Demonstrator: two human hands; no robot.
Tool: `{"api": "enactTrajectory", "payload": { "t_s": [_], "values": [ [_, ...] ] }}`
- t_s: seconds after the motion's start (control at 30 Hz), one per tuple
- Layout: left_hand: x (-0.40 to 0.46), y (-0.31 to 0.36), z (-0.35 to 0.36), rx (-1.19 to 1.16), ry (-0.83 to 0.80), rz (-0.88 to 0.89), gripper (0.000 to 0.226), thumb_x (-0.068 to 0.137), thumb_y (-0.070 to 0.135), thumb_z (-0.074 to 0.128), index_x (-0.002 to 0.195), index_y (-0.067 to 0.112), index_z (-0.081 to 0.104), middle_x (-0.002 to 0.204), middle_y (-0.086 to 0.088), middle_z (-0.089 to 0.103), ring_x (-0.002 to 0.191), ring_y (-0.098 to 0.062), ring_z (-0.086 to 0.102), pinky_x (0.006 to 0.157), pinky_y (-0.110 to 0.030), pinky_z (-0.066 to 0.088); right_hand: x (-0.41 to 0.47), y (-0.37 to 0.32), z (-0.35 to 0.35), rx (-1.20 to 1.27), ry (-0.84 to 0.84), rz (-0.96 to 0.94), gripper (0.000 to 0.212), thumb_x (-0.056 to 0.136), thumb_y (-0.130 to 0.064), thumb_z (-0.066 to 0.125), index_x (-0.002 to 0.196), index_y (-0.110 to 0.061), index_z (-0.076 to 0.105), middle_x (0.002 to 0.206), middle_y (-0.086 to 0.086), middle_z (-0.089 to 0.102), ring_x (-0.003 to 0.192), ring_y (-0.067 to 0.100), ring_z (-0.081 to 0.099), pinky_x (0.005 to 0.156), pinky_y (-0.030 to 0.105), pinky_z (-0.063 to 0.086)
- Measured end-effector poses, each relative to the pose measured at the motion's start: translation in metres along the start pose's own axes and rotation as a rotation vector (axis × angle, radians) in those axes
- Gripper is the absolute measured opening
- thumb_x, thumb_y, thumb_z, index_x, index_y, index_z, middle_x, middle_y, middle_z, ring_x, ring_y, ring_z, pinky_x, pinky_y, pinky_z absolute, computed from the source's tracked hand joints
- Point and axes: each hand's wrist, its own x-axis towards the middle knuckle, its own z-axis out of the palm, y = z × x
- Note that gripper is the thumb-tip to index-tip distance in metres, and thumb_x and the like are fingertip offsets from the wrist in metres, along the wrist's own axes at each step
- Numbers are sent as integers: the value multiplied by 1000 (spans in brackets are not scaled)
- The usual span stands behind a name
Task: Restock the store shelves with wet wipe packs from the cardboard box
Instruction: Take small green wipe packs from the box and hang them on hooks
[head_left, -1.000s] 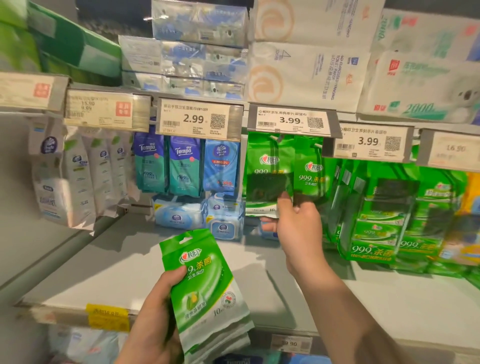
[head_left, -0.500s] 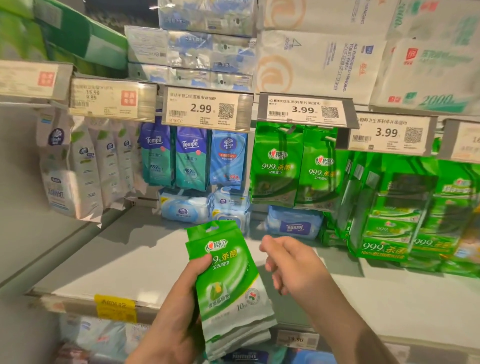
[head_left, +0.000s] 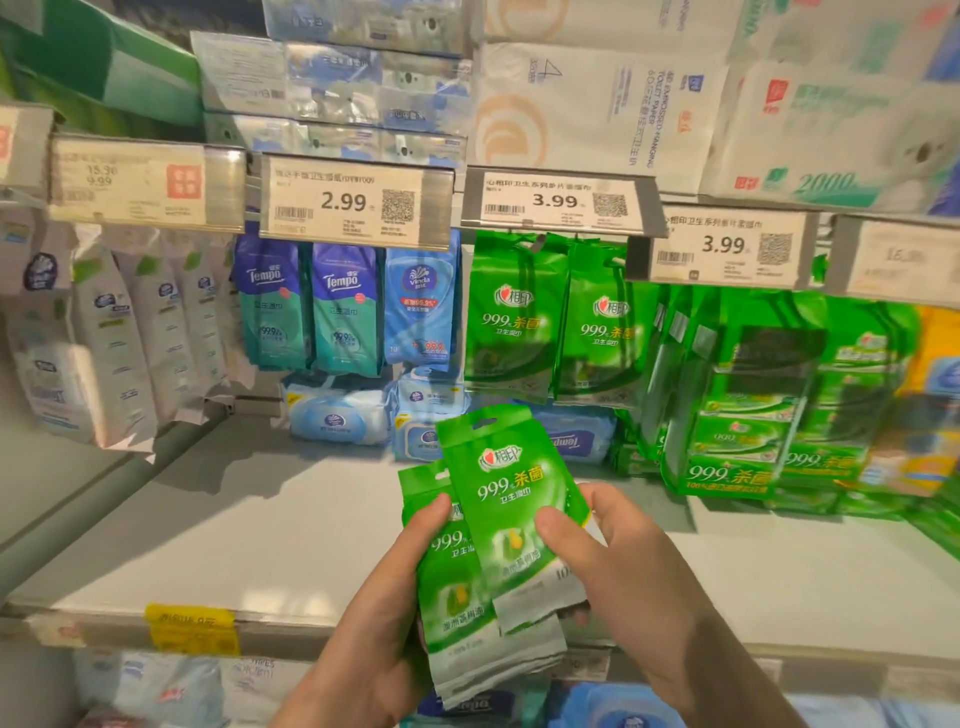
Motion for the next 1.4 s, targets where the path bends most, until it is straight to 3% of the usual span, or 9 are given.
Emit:
{"api": "enactTrajectory", "payload": {
  "t_s": [0.17,0.47,0.67,0.77,0.87,0.97,1.03,1.1,1.4],
  "values": [
    [8,0,0,47,24,46,31,90,29,64,74,10,83,93,-22,77,68,-34,76,77,-44,55,-2,1,-18,104,308,-282,7,95,-25,66,101,-28,64,87,-21,73,78,0,68,65,13,50],
    [13,0,1,76,12,58,31,88,28,64,71,10,81,85,-21,76,63,-33,74,70,-41,59,0,-11,-42,215,528,-599,16,86,-21,56,101,-27,57,86,-38,67,82,-15,62,70,0,42],
    [5,5,7,118,68,38,27,78,29,73,88,5,79,87,-23,76,65,-33,74,77,-42,58,22,-17,-49,298,501,-641,13,93,-29,57,105,-28,59,91,-26,70,88,-5,64,78,10,47],
    [-2,10,2,241,-21,131,62,60,41,98,74,-2,56,37,-8,58,35,-4,59,47,-14,49,29,-14,-49,313,471,-626,14,94,-37,58,105,-30,62,94,-13,71,90,10,67,78,25,54],
    [-5,14,4,365,-13,180,39,94,21,73,69,0,52,33,-8,54,26,-7,53,35,-18,43,31,-9,-47,357,449,-558,16,93,-43,60,104,-33,63,93,-3,70,84,22,67,63,41,59],
    [-5,18,12,289,-31,65,100,-3,46,99,73,-8,61,43,-12,63,33,-13,61,40,-22,49,32,-4,-45,366,447,-524,18,90,-48,61,103,-36,64,96,2,72,87,30,69,62,45,59],
    [-9,16,15,350,-19,137,58,44,20,104,62,-12,60,40,-15,59,28,-16,57,34,-22,44,34,-1,-44,384,448,-488,38,85,-57,64,111,-29,63,100,7,71,91,33,68,64,46,60],
    [-4,17,13,538,140,220,52,101,1,54,50,-4,57,33,-13,51,20,-16,48,24,-23,34,35,2,-43,380,437,-443,60,82,-67,66,121,-23,60,107,9,71,102,34,68,76,55,60],
    [16,17,8,510,240,157,71,107,1,32,40,6,58,26,-5,45,17,-9,43,25,-18,33,59,-11,-45,399,436,-341,8,102,-35,60,108,-31,57,95,1,58,60,3,55,49,23,52]
  ]
}}
